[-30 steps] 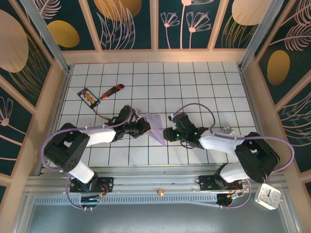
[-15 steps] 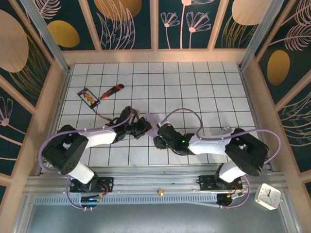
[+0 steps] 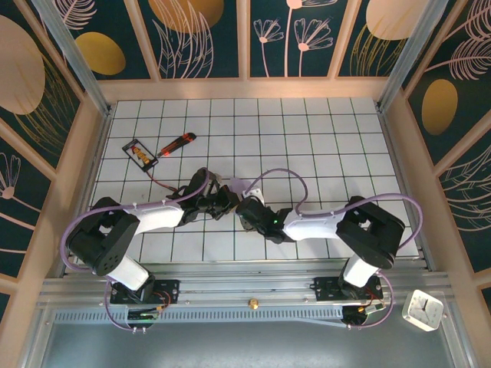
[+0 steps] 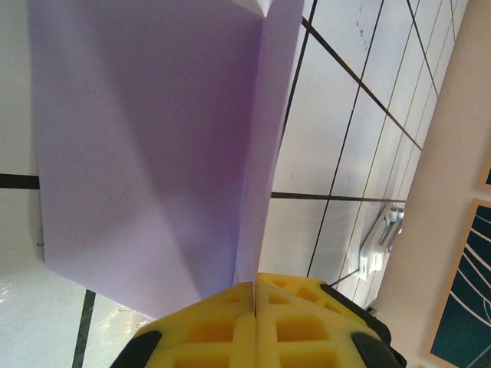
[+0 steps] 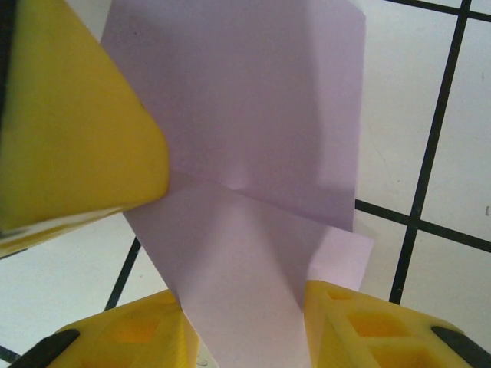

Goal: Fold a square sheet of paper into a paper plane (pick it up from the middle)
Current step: Fourth fold the wing at the center of the table.

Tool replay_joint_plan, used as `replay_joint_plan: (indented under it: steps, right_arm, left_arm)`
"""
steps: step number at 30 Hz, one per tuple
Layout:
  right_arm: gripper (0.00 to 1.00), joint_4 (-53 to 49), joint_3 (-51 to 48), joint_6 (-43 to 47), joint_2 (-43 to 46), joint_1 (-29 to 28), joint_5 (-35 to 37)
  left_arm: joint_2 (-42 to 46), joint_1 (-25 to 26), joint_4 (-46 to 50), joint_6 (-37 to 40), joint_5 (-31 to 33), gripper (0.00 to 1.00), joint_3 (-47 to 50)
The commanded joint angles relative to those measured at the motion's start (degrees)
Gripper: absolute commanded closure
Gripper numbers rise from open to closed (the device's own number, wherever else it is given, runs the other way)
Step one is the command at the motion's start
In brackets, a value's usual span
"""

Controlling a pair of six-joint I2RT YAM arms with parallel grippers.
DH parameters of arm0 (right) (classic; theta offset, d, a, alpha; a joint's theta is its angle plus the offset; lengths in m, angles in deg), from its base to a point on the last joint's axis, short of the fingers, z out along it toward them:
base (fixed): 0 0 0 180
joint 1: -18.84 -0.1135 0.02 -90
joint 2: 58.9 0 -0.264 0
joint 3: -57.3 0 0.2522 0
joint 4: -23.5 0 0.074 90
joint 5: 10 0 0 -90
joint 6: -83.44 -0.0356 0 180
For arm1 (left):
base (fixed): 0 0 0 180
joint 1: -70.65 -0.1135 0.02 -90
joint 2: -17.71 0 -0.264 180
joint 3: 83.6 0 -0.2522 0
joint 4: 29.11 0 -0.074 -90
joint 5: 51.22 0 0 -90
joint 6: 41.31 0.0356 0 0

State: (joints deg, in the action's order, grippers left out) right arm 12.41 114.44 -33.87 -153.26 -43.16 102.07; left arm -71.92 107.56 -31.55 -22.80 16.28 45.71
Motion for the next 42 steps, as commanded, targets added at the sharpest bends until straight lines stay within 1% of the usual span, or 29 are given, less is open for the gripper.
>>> replay_joint_plan:
  steps: [1, 7, 10, 15, 20, 25, 30, 42]
  right_arm:
    - [0.63, -1.09, 1.88, 0.49, -1.22, -0.49, 3.5]
    - [0.69, -1.27, 1.98, 0.5, -1.5, -0.58, 3.78]
    - [0.7, -1.42, 1.93, 0.34, -1.33, -0.73, 3.86]
    - [0.59, -2.26, 1.89, 0.5, -0.6, -1.24, 4.13]
    - [0.56, -3.79, 1.0, 0.93, 1.04, -2.68, 6.73]
    - [0.55, -5.24, 1.59, 1.73, 0.35, -3.86, 9.18]
    - [0.58, -6.8, 2.86, 1.47, -1.5, -5.17, 11.78]
    - [0.66, -8.47, 4.17, 1.14, -2.31, -5.35, 13.48]
  left_arm:
    - [-0.29, 0.41, 3.09, -5.6, -1.49, 1.0, 0.46]
    - [-0.82, 0.45, 3.09, -5.24, -1.76, 1.0, 0.35]
    - [-1.15, 0.47, 3.02, -4.82, -1.93, 1.0, 0.19]
    - [-1.45, 0.47, 2.95, -4.84, -2.26, 1.0, -0.03]
    - [-1.25, 0.46, 2.89, -5.51, -3.23, 1.0, -0.77]
    - [-1.44, 0.42, 3.33, -5.77, -4.15, 1.0, -1.23]
    - [-1.44, 0.52, 3.13, -6.03, -4.52, 1.0, -0.82]
    - [-1.6, 0.52, 3.33, -5.61, -4.3, 1.0, -0.51]
